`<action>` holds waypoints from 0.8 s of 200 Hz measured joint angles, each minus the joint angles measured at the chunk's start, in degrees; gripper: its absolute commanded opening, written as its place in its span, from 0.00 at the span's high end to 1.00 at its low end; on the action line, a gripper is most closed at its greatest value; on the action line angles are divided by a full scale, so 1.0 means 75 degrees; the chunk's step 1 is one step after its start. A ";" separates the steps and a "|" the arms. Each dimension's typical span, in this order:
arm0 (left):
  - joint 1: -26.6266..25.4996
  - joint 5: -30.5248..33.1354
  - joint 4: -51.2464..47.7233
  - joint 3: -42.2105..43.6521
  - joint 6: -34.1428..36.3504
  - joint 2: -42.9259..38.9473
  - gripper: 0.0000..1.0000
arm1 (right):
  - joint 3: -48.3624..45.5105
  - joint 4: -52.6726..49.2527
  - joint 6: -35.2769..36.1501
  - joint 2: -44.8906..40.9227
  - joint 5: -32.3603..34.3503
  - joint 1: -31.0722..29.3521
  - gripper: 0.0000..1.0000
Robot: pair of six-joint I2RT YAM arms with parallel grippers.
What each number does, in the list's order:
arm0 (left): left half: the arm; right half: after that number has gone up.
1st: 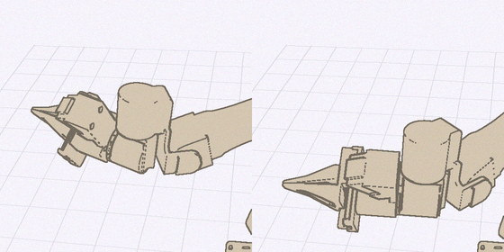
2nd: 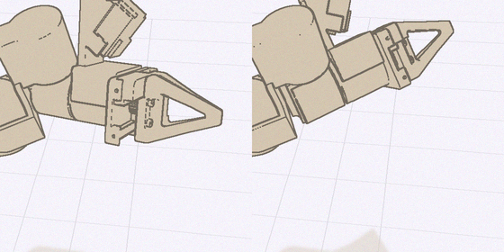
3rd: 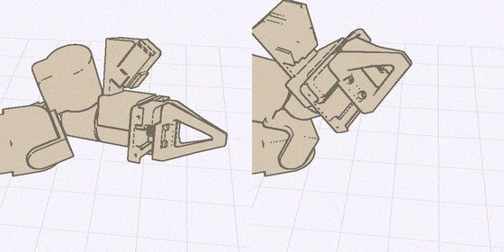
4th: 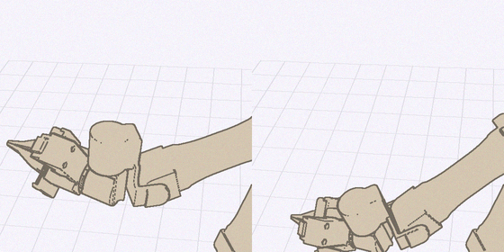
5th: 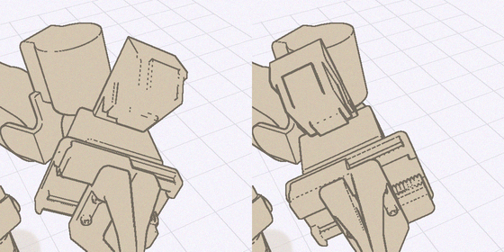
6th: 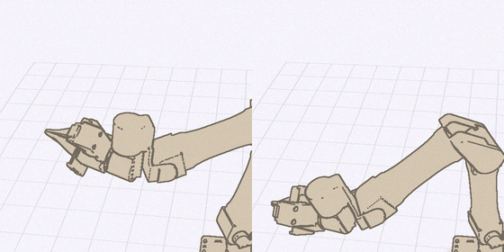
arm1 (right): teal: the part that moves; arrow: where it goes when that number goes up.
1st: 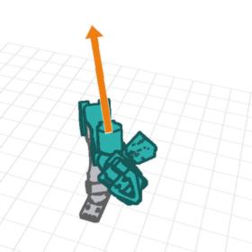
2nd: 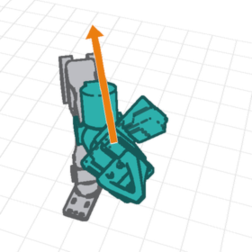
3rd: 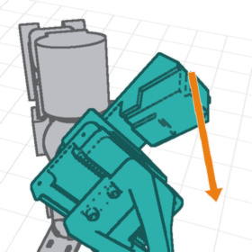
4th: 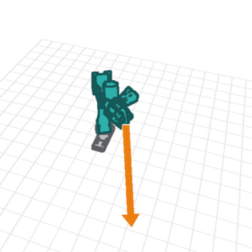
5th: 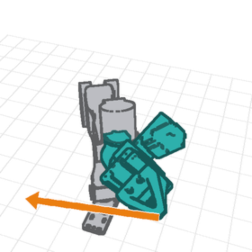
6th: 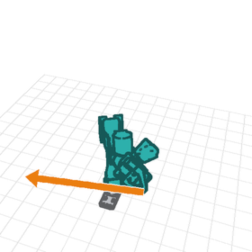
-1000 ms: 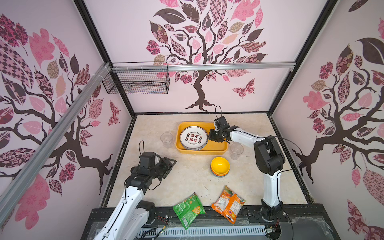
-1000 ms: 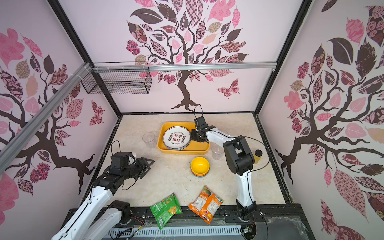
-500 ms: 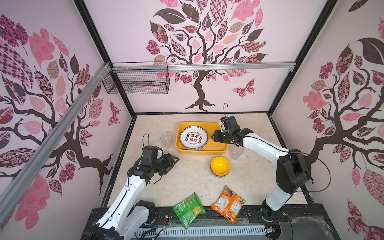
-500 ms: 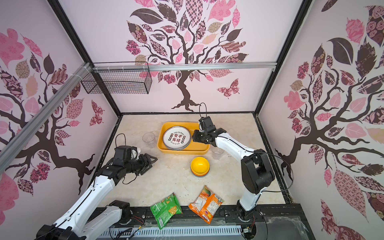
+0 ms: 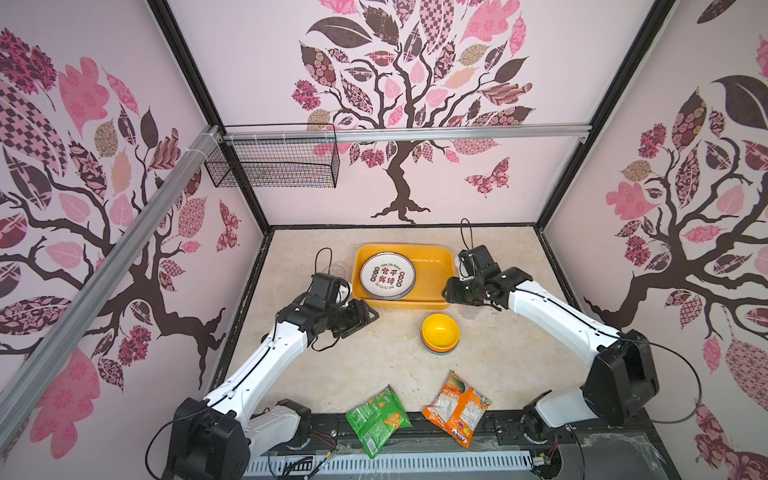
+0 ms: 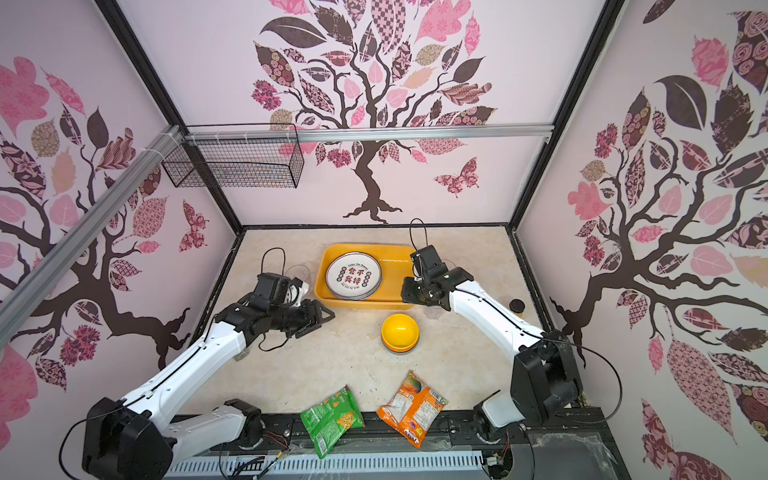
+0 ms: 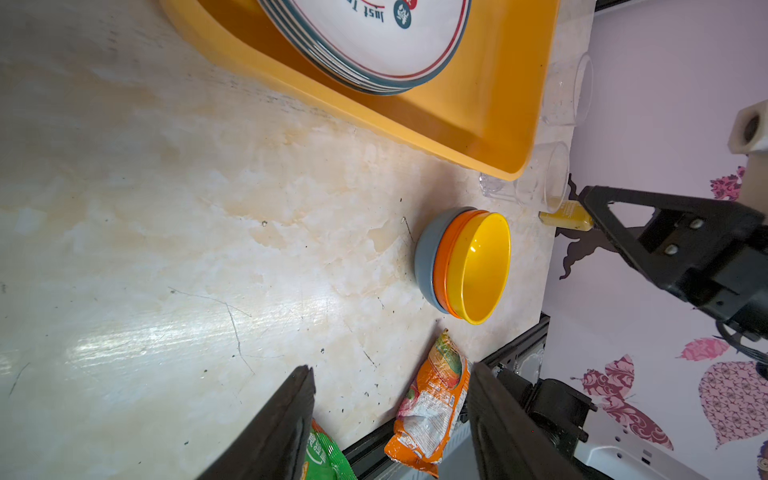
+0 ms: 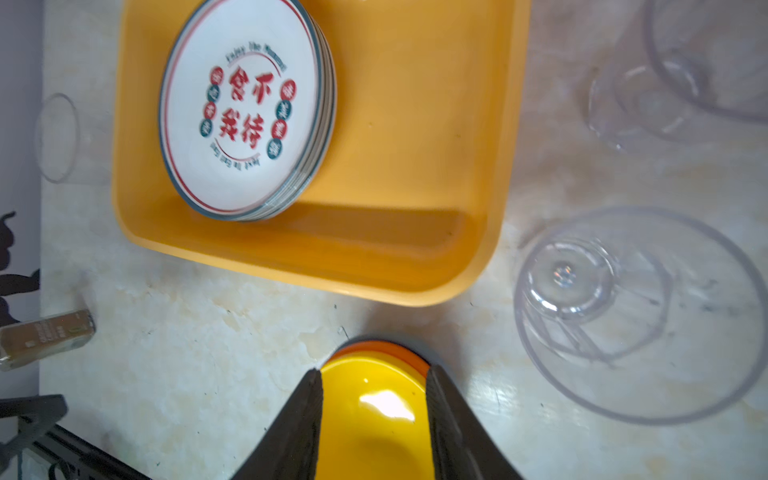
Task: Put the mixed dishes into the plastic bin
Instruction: 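Move the right gripper to the yellow bowl rim while left gripper advances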
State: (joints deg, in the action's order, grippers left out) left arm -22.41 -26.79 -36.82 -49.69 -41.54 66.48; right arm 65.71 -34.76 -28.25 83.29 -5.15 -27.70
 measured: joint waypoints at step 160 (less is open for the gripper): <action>-0.1256 0.0513 -0.0309 -0.0516 0.0685 0.0726 0.39 | -0.1172 -0.1151 -0.0204 -0.0463 0.0638 -0.0358 0.60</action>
State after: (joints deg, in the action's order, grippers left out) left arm -31.83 -22.94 -39.13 -53.56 -36.40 71.92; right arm 56.93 -43.40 -29.78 79.81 -0.36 -30.39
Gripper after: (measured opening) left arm 0.612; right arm 0.405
